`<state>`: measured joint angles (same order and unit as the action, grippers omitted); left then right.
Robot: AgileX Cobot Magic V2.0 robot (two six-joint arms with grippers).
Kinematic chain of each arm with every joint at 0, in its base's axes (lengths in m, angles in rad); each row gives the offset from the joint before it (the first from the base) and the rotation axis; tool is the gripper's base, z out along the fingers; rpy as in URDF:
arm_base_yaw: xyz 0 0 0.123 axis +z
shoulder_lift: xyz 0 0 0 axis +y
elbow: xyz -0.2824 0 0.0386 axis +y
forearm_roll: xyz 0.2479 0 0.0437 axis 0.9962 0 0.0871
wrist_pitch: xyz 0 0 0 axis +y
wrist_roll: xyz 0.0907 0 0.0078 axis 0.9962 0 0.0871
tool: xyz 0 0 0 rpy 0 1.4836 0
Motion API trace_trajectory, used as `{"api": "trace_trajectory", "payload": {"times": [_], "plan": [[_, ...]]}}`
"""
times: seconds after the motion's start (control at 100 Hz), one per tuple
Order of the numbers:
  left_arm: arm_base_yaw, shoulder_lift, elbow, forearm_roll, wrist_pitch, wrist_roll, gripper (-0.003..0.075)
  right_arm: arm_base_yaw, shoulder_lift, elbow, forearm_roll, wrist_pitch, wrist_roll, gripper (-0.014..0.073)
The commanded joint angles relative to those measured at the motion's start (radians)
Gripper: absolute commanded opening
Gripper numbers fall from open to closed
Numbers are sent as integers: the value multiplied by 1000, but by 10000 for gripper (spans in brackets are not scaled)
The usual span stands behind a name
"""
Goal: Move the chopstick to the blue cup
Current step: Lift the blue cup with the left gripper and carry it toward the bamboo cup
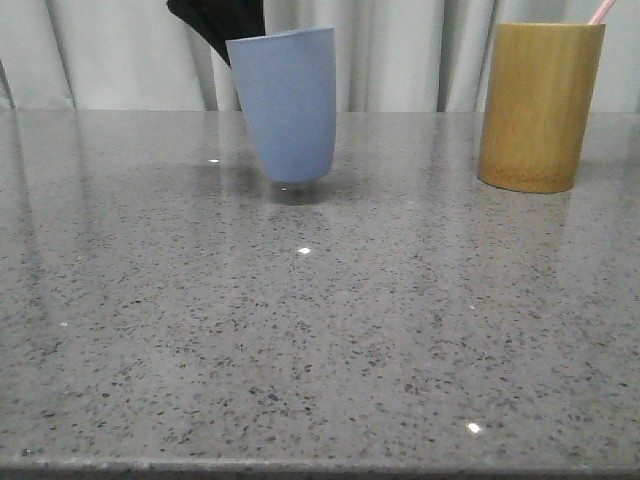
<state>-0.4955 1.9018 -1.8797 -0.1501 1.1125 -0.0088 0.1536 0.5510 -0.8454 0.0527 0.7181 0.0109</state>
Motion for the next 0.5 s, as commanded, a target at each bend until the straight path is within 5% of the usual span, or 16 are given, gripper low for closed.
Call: {"api": "trace_trajectory", "payload": {"times": [0.0,0.49], "plan": [[-11,-38,-36,-8,-37,-13,-19,-7,13,-34,1,-81,-2,570],[-18,-21,-36,-8,-33,-9,-19,-7,13,-34,1,-82,-2,570]]}}
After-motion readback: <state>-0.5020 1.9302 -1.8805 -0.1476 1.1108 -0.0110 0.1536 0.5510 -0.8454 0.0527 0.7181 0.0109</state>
